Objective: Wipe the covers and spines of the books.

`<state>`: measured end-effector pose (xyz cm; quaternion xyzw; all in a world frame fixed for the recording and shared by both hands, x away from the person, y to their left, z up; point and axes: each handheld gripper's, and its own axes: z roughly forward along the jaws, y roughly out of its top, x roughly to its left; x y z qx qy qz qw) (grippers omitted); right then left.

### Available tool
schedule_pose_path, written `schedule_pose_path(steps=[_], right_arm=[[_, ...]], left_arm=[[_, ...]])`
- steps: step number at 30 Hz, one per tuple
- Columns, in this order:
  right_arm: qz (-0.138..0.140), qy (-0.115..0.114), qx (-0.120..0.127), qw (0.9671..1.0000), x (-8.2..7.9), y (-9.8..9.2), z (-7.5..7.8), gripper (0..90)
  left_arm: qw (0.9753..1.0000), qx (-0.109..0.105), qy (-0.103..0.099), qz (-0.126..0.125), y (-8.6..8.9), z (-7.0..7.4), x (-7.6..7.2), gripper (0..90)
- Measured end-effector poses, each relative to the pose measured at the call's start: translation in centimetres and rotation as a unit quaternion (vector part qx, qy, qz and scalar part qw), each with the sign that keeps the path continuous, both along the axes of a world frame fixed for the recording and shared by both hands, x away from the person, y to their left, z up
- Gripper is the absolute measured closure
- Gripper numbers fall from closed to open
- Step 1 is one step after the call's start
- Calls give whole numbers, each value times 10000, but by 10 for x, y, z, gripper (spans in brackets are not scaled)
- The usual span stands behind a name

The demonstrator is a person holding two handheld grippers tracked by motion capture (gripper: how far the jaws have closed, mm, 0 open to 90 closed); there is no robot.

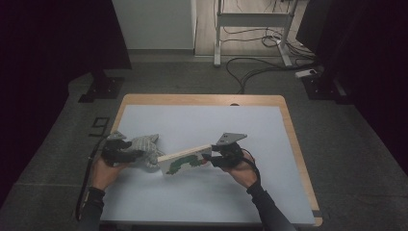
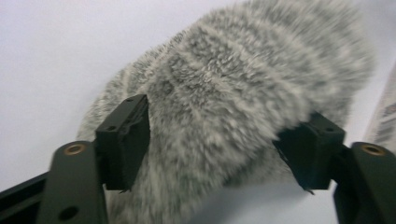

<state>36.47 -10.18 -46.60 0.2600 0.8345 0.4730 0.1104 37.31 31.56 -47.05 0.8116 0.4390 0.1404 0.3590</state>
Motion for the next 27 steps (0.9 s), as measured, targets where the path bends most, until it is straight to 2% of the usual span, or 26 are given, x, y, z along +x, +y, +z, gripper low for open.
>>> schedule_pose_path(steps=[6,12,18,24,27], right_arm=[[10,5,29,10000,0,0,0,522],[-4,6,128,9999,1,-1,-2,522],[7,69,393,9992,3,-6,-6,531],[1,90,551,9984,4,-8,-9,534],[-21,110,598,9981,4,-8,-11,534]], left_arm=[[9996,-183,-211,22,8,19,-22,205],[9990,-230,-294,-238,2,27,-46,209],[9964,-264,-246,-762,-20,25,-61,243],[9924,-305,-189,-1173,-48,19,-64,290],[9907,-259,-123,-1327,-61,17,-60,348]])
